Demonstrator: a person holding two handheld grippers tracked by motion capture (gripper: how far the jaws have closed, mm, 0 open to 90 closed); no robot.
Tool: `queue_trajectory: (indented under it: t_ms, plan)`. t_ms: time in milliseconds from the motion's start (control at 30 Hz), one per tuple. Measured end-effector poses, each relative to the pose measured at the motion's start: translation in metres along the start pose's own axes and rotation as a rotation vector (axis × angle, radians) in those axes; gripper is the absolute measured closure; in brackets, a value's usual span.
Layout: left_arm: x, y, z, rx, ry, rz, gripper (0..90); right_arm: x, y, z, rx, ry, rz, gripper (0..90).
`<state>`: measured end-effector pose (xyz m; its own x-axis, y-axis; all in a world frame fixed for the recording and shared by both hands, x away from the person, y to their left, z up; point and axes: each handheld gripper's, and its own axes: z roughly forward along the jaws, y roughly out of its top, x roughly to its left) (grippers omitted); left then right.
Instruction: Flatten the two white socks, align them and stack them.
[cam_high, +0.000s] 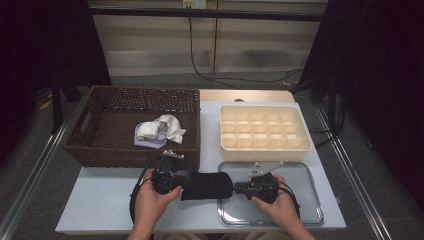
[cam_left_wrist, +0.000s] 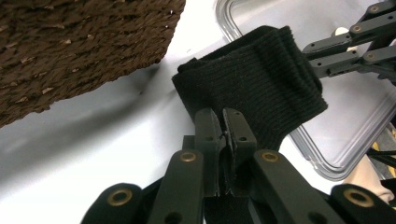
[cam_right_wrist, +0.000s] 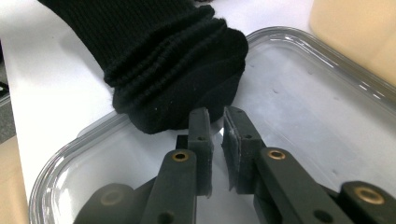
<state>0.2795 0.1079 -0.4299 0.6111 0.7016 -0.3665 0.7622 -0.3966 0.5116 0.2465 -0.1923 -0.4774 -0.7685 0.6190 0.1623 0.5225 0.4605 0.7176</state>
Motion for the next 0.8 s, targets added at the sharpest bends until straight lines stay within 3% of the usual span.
queue_trajectory:
  t_ms: [600, 800]
  plan:
    - [-0.012, 0.013, -0.007, 0.002, 0.012, 0.031, 85.7, 0.007, 0.007, 0.004, -0.007, 0.007, -0.026, 82.2]
    - [-0.019, 0.019, -0.008, 0.0, 0.008, 0.058, 85.7, 0.009, 0.009, 0.006, -0.005, 0.01, -0.027, 82.1]
